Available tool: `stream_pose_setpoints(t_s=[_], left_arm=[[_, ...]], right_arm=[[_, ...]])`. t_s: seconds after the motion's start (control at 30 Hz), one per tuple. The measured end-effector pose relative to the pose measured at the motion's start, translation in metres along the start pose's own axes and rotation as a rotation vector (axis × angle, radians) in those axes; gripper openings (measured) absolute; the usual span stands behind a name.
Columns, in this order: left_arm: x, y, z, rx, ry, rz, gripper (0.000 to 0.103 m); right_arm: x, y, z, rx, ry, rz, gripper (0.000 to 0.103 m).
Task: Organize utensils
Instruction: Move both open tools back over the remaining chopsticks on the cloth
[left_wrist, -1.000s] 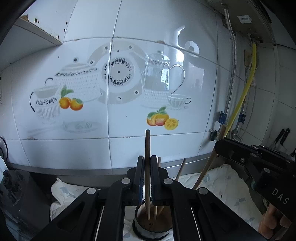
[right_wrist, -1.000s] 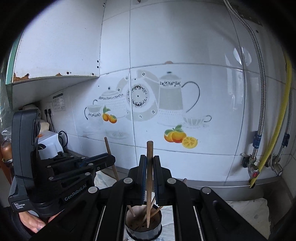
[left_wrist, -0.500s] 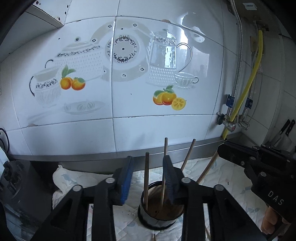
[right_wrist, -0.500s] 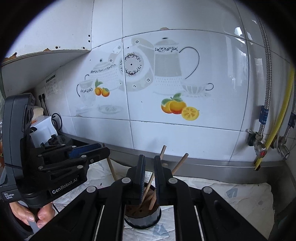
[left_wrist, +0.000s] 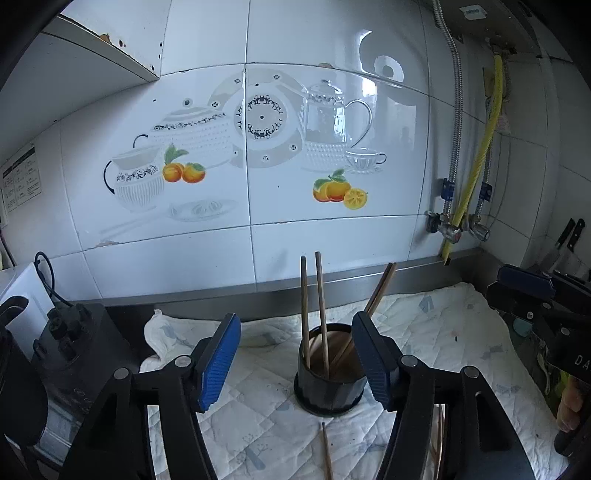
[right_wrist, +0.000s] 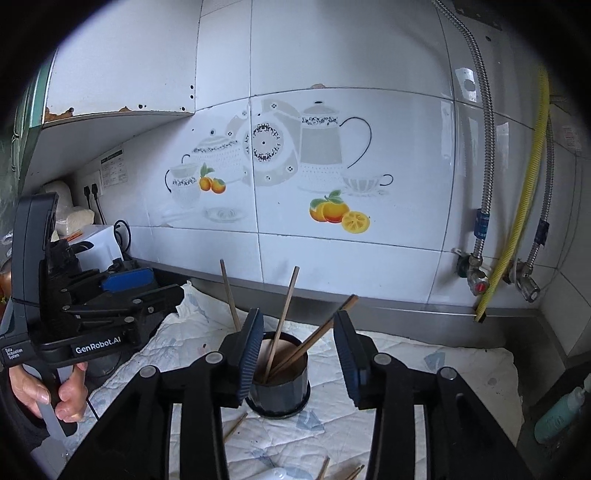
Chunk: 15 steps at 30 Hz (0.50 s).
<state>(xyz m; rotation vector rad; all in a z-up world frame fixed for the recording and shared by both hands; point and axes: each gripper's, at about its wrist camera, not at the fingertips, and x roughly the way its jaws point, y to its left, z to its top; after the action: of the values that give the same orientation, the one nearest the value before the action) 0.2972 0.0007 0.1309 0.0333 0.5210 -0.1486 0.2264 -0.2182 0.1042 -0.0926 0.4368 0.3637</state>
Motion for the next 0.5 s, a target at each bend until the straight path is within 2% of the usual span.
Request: stream_pose_setpoints(t_s=[0.17, 0.5], left_arm=[[-0.028, -0.005, -0.029, 0.006, 0.015, -0.018, 0.073], [-0.061, -0.027, -0.097, 0.026, 0.074, -0.089, 0.073]], right_arm=[[-0.021, -0.002, -0.027, 0.025, 0.036, 0.003, 0.046], [-0.052, 0.000, -0.093, 0.028, 0.120, 0.001, 0.046]])
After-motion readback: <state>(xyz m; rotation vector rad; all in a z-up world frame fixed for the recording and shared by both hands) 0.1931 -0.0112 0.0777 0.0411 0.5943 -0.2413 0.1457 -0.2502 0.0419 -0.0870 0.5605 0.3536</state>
